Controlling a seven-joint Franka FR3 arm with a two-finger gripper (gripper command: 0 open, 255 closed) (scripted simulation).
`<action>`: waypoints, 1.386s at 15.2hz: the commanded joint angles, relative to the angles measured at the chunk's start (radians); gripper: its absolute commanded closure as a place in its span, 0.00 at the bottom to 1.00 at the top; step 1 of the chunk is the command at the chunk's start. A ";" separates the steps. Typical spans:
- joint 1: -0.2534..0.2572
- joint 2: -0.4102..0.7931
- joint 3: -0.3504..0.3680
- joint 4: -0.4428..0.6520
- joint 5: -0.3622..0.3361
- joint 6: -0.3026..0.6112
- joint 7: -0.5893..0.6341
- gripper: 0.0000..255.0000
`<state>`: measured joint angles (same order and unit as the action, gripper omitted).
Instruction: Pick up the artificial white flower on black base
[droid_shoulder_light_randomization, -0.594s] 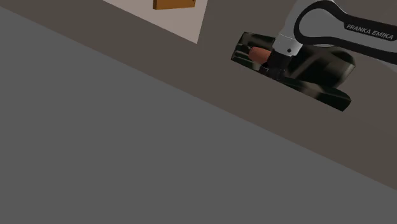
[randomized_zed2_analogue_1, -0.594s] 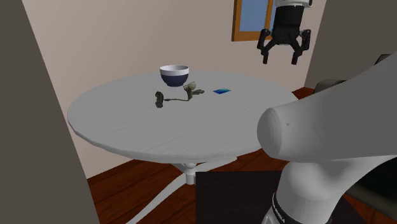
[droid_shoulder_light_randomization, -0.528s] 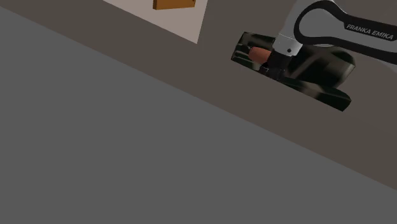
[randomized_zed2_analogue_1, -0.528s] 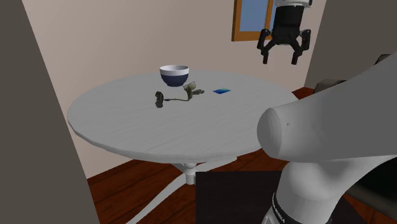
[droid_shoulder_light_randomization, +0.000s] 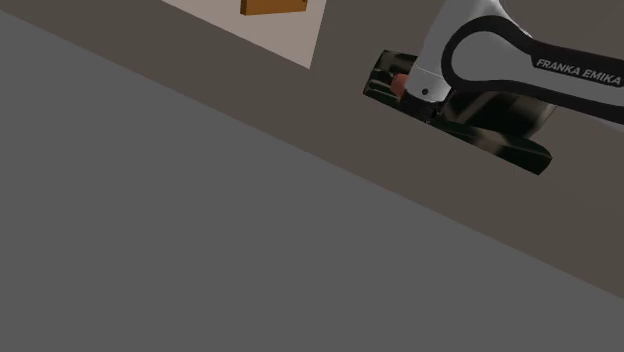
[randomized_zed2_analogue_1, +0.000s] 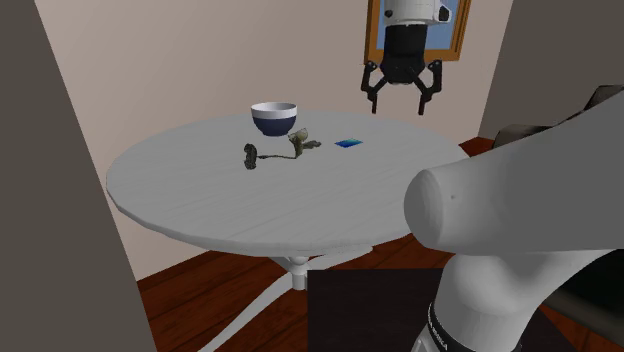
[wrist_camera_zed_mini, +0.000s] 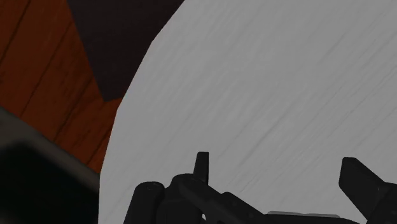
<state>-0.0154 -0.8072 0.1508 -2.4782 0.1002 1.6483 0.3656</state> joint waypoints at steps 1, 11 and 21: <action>-0.002 0.017 0.064 -0.002 0.038 0.023 0.109 0.00; -0.058 0.234 0.387 0.101 0.153 0.162 0.628 0.00; -0.222 0.687 0.727 0.379 -0.041 0.283 1.243 0.00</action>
<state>-0.2193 -0.1826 0.8445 -2.1355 0.1030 1.9231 1.5289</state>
